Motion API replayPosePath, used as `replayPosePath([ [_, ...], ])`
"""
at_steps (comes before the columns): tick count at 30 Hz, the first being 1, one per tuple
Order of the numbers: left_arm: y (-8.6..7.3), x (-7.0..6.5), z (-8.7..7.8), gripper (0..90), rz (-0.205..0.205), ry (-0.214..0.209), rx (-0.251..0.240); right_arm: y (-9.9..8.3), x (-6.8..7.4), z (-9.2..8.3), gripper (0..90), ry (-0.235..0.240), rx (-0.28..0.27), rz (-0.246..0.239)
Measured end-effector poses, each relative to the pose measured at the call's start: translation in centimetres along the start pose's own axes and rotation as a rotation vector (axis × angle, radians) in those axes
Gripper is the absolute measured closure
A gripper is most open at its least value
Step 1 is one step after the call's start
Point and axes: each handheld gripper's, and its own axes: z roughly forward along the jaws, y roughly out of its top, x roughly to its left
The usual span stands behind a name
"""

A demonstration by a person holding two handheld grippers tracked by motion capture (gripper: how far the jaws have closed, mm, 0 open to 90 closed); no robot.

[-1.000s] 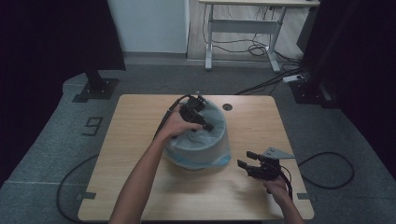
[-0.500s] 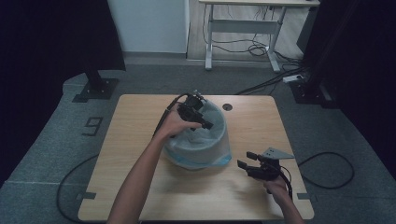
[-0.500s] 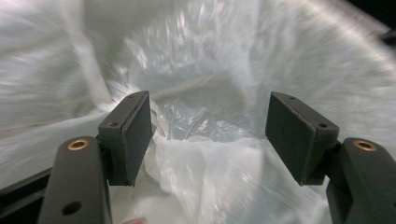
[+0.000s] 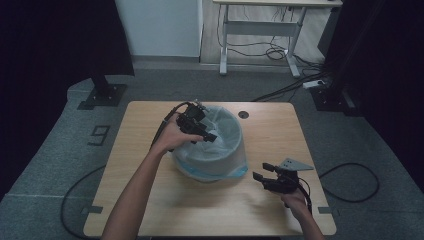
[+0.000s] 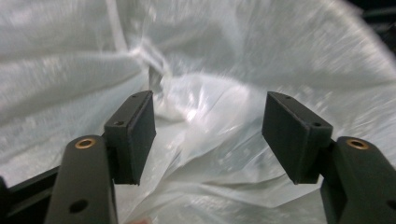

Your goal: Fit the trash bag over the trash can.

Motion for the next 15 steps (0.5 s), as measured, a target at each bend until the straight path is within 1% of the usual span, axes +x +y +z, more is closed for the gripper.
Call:
replayPosePath([
  [2,0.1,0.1,0.4,36.9,-0.001,-0.002,0.021,0.0,-0.1,0.0,35.6,-0.002,0.004,0.001],
  [5,0.2,0.1,0.7,38.1,-0.001,-0.011,0.036,-0.1,-0.2,-0.1,35.6,-0.005,0.004,0.004],
  [9,0.3,0.0,1.1,39.3,0.002,-0.002,0.072,-0.2,-0.4,-0.2,35.6,-0.008,0.001,0.008],
  [12,0.5,0.0,1.3,39.4,0.006,-0.005,0.09,-0.2,-0.4,-0.2,35.6,-0.01,0.001,0.007],
  [15,0.5,-0.1,1.1,38.7,0.008,-0.004,0.08,-0.1,-0.4,-0.3,35.6,-0.011,-0.002,0.007],
])
